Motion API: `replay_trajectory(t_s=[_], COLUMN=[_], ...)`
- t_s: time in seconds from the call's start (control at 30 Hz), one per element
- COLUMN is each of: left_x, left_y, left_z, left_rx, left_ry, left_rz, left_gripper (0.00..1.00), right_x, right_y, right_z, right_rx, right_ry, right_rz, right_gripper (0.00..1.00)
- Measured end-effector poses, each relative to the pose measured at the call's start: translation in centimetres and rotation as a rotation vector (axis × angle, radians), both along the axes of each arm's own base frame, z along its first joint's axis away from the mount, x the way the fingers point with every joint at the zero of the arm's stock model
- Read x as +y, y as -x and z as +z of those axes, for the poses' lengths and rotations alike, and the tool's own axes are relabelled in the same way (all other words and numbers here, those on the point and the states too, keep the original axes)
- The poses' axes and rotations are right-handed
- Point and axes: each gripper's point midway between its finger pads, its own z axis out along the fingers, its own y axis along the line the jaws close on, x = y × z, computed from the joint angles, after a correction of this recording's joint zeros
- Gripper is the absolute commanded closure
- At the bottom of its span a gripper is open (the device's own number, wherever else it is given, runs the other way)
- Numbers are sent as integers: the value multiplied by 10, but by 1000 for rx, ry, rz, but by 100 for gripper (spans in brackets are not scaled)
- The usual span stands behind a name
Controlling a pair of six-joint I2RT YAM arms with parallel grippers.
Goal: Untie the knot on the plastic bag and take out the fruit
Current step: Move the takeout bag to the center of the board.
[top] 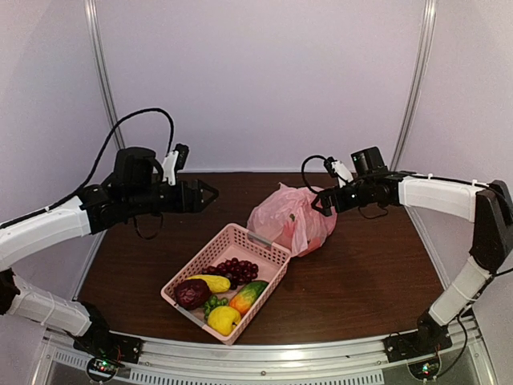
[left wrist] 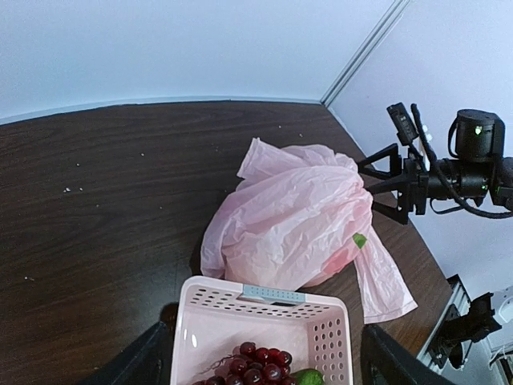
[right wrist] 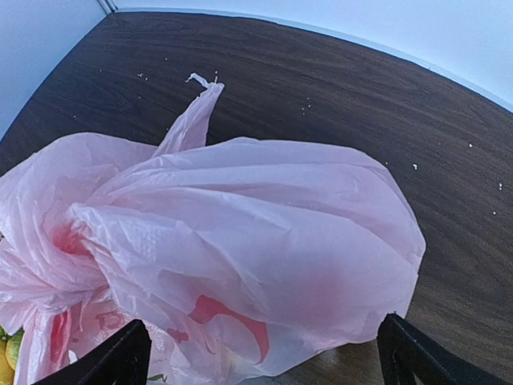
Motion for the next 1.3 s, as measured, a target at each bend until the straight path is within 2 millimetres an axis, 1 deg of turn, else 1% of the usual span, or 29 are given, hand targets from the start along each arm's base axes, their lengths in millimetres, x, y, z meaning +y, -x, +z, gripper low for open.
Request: replay_trajectory(t_s=[0.03,0.07,0.13,0.2,0.27,0.33,0.37,0.43,0.63,0.77,0.87,0.97,1.0,1.1,1.17,1.2,1.27,1.3], left_x=[0,1,2,3,5,6,7,7,6,2,-3,-8,-11,-21,-33,-39,-56,-65], left_y=[0,0,0,0,0,0,0,1,2,2,2,2,2,2,2,2,4,5], left_z=[1,1,3,5,8,9,9,8,7,13,13,7,5,-1,-1,0,2,4], left_rx=[-1,-2,-6,-12,-17,-20,-18,-13,-9,-14,-9,10,13,29,34,35,31,29], left_ry=[2,4,6,7,8,10,9,9,6,13,19,17,17,15,15,16,23,27], left_rz=[3,5,10,17,24,29,30,30,21,2,-18,-40,-47,-75,-102,-115,-150,-167], left_gripper=[18,18,18,17,17,17,17,17,17,17,17,17,17,17,17,17,17,17], right_x=[2,3,5,7,8,8,9,11,8,7,13,27,29,36,37,37,36,35], right_y=[-2,-5,-10,-13,-16,-17,-18,-19,-9,5,23,47,51,70,77,79,82,83], right_z=[-2,-4,-7,-9,-12,-13,-12,-9,-10,-8,-3,1,2,2,1,1,1,3], right_rx=[-1,-3,-7,-9,-4,0,-3,-13,-9,-7,-15,-20,-18,-12,-3,1,8,8], right_ry=[10,22,38,47,45,35,28,-10,-71,-91,-101,-117,-121,-140,-152,-157,-170,-176], right_rz=[12,23,38,47,43,33,31,13,-23,-38,-43,-35,-36,-44,-61,-67,-82,-91], right_gripper=[5,11,26,38,57,73,84,100,100,100,100,100,100,100,100,97,77,63])
